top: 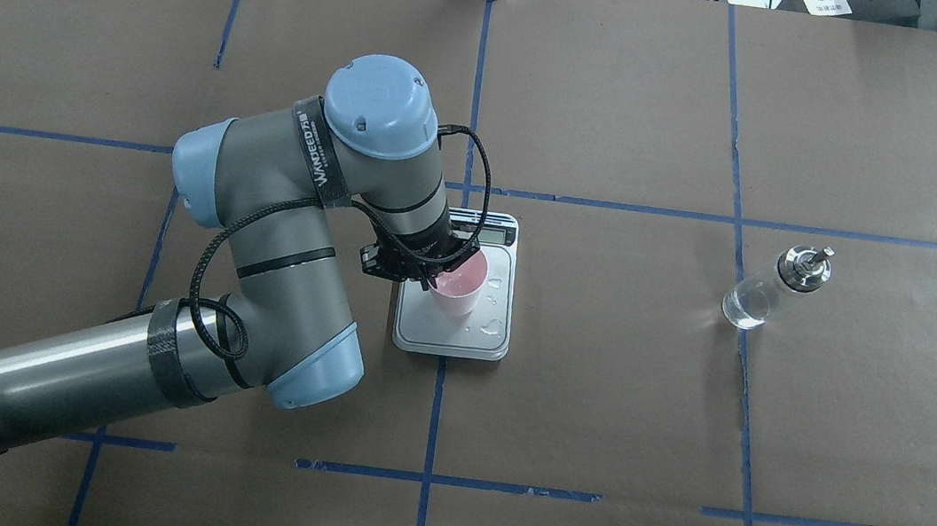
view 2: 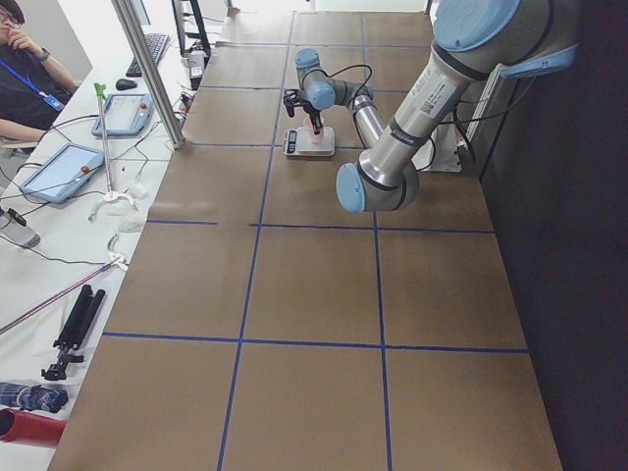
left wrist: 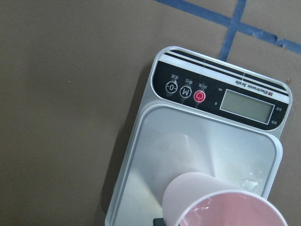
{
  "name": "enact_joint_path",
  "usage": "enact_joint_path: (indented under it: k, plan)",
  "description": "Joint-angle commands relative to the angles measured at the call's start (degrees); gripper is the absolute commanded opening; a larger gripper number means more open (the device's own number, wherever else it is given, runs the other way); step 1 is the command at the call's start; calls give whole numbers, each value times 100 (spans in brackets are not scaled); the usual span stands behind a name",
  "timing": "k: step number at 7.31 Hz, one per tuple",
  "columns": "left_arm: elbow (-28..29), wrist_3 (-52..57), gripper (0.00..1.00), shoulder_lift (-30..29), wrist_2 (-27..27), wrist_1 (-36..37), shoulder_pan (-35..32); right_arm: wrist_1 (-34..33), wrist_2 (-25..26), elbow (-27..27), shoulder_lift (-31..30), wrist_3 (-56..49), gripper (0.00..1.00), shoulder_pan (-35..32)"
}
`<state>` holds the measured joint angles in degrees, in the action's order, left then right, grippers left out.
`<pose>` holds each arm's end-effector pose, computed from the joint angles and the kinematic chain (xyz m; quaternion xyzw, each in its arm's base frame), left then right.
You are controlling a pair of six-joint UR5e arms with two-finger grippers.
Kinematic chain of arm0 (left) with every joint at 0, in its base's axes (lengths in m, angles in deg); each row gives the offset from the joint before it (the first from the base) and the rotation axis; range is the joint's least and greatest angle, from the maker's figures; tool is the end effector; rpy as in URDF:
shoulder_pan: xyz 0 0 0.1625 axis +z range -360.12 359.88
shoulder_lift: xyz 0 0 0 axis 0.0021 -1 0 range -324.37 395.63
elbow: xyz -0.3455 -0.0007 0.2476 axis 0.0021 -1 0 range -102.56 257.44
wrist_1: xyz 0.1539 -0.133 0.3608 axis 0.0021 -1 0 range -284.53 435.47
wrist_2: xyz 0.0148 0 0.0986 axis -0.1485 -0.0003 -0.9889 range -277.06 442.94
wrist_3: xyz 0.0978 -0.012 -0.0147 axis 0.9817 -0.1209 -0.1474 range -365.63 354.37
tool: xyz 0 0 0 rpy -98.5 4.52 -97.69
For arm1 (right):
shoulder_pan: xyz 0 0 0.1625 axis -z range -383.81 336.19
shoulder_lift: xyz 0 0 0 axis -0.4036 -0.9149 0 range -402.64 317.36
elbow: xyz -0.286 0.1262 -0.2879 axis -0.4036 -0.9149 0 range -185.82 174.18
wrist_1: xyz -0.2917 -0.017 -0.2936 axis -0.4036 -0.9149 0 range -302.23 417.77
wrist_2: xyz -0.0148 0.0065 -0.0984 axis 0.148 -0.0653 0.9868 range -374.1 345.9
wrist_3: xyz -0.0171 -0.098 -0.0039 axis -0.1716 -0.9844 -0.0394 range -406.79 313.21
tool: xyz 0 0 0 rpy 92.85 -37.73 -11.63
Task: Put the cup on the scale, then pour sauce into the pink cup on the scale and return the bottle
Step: 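Carry the pink cup with the left gripper onto the scale, then lower the cup onto the scale and open the left gripper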
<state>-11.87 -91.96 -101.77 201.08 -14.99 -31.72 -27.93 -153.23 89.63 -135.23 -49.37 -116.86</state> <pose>0.5629 -0.4477 0.1515 -0.0948 0.4373 -0.1202 0.8862 0.0835 -0.4758 0.6196 0.0771 -0.4116 -0.0221 0.9078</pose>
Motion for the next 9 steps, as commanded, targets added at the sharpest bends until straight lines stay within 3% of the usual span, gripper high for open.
enact_joint_path:
  k: [1,4,6,7,9]
  plan:
    - [19,28,99,38,-10,-103,-4,1,-9,0,13,3,100,-2]
    - [-164,55,100,55,-37,-50,-48,-25,-70,201,-57,20,100,-2]
    - [-978,273,100,466,-11,273,-153,-34,8,526,-180,212,100,24]
    - [-1505,597,100,599,-11,780,-223,-191,9,815,-294,248,100,129]
    - [-2534,950,100,1326,7,926,-592,-797,88,1893,-443,1384,100,559]
